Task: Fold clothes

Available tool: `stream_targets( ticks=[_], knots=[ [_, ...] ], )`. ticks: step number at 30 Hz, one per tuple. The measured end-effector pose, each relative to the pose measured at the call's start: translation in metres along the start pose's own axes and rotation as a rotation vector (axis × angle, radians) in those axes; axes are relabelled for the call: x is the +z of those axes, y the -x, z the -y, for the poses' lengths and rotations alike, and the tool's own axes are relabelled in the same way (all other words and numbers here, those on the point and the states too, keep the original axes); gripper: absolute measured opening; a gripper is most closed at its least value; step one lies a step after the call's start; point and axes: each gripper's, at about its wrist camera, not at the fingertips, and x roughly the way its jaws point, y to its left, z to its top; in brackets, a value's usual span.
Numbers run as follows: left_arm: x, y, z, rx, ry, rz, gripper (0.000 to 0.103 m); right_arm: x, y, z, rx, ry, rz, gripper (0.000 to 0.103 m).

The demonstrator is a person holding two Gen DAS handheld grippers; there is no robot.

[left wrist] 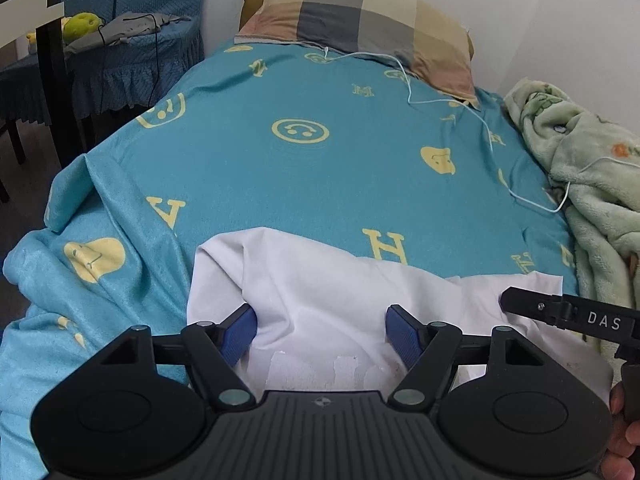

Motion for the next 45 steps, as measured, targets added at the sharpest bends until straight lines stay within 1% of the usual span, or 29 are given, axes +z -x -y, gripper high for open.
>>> stream_targets(
  ticks=[5,8,10,12,14,18,24,30,40,45],
  knots=[
    [-0.006,0.025,0.011,-0.017,-0.031,0.034,0.073,-0.009,0.031,-0.007,0.033,-0.005,0.028,0.052],
    [-0.012,0.036,0.018,-0.02,-0.061,0.038,0.073,-0.018,0.039,-0.015,0.032,0.025,0.019,0.052],
    [-0.017,0.034,0.022,-0.009,-0.084,0.023,0.073,-0.023,0.034,-0.017,0.027,0.034,-0.006,0.052],
    [-0.02,0.026,0.023,-0.002,-0.086,-0.009,0.073,-0.027,0.024,-0.016,0.017,0.038,-0.039,0.052],
    [-0.021,0.02,0.023,0.002,-0.089,-0.023,0.073,-0.029,0.017,-0.015,0.011,0.041,-0.056,0.052],
    [-0.023,0.018,0.022,0.004,-0.091,-0.024,0.073,-0.028,0.014,-0.013,0.01,0.028,-0.057,0.052],
    [-0.029,0.04,0.026,-0.007,-0.1,0.006,0.073,-0.028,0.037,-0.017,0.016,0.022,-0.031,0.052],
    [-0.044,0.061,0.034,0.003,-0.136,0.019,0.073,-0.037,0.058,-0.022,-0.012,0.05,-0.034,0.051],
    [-0.044,0.043,0.03,-0.005,-0.12,-0.036,0.073,-0.043,0.038,-0.017,-0.01,0.042,-0.085,0.05],
    [-0.041,0.039,0.028,-0.011,-0.105,-0.061,0.074,-0.045,0.031,-0.018,-0.011,0.044,-0.099,0.052]
  ],
)
